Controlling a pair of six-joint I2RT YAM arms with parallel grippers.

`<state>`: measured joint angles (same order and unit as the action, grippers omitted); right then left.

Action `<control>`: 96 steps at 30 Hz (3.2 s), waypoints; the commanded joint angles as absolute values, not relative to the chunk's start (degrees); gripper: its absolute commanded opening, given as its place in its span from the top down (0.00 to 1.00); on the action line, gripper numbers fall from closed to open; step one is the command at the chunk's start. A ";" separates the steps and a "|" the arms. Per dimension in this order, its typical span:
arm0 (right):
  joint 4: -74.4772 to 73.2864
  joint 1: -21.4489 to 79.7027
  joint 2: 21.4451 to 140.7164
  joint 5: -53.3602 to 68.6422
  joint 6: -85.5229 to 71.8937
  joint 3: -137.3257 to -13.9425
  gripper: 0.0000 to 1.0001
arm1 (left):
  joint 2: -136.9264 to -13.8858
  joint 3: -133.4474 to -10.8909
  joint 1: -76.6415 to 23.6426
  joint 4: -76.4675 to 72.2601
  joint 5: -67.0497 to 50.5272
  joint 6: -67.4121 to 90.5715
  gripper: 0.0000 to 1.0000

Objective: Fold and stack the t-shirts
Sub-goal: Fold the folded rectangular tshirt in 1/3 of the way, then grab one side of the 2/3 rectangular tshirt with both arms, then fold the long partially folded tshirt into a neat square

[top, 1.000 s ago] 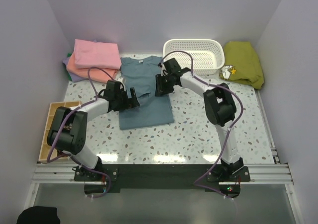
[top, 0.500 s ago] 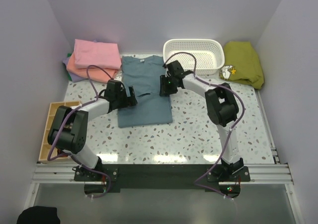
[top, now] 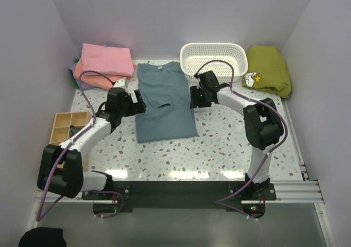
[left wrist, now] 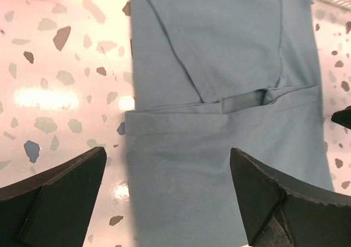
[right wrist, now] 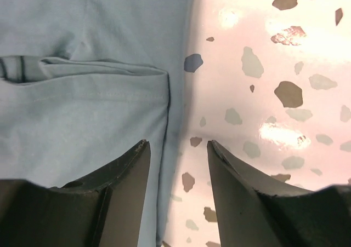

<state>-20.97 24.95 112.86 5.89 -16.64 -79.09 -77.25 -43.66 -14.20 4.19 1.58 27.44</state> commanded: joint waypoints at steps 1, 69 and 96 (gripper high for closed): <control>-22.15 25.14 106.53 7.37 -15.82 -75.87 0.47 | -73.57 -39.75 -13.89 6.15 0.80 28.65 0.00; -8.69 24.34 90.54 31.55 -30.50 -35.60 1.00 | -56.79 -10.54 -19.33 5.42 -20.13 44.29 1.00; -28.56 36.65 54.76 23.57 -36.83 -33.74 1.00 | -29.34 -35.75 -27.33 47.02 -8.53 52.39 1.00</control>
